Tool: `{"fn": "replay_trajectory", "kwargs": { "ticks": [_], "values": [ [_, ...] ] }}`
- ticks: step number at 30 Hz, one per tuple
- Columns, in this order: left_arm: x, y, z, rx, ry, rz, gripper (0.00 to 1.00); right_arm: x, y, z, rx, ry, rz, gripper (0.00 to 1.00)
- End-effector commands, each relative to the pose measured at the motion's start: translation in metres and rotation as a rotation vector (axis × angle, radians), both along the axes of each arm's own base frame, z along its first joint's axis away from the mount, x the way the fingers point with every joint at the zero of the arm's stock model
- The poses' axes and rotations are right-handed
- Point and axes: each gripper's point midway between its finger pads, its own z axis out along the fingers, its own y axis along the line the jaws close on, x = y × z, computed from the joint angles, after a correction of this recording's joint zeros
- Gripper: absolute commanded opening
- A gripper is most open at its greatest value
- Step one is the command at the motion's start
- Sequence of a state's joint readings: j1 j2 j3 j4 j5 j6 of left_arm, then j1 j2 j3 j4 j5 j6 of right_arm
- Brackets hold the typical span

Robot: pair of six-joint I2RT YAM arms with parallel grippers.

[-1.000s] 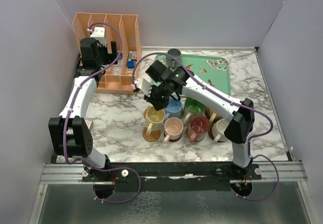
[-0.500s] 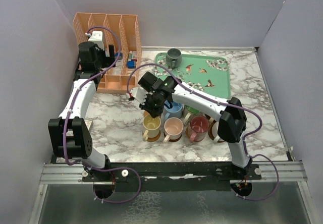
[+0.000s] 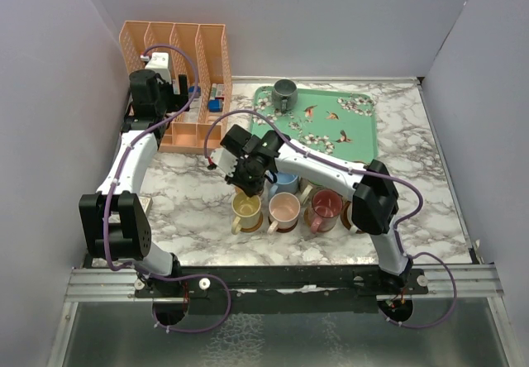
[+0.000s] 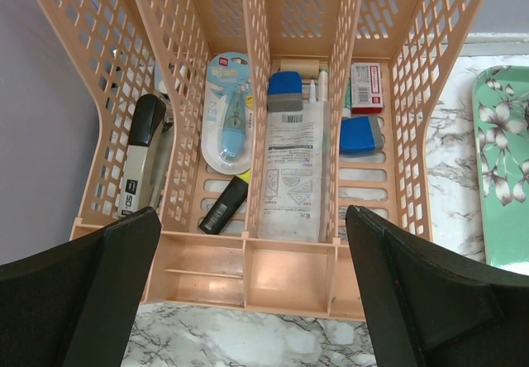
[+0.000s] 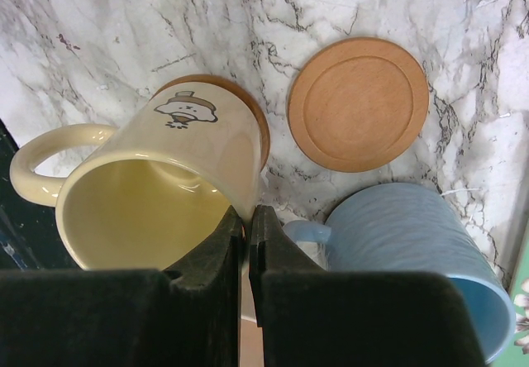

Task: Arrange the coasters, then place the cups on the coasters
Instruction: Place the cup on the coaster.

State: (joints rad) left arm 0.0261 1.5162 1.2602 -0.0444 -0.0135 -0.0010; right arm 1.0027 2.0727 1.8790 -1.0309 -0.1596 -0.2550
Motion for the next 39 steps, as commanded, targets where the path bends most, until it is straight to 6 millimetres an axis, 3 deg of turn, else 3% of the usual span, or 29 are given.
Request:
{"fn": "replay_trajectory", "kwargs": {
  "ticks": [1,39],
  "values": [
    [-0.0041,-0.0015,0.0182,0.001,-0.055,-0.022,0.99,0.0019,0.0121,0.0048,0.033,-0.031,-0.019,0.01],
    [-0.0043,-0.0040,0.0139,-0.002,-0.049,-0.038,0.99,-0.0012,0.0107,-0.0035,-0.007,-0.057,-0.015,0.03]
  ]
}}
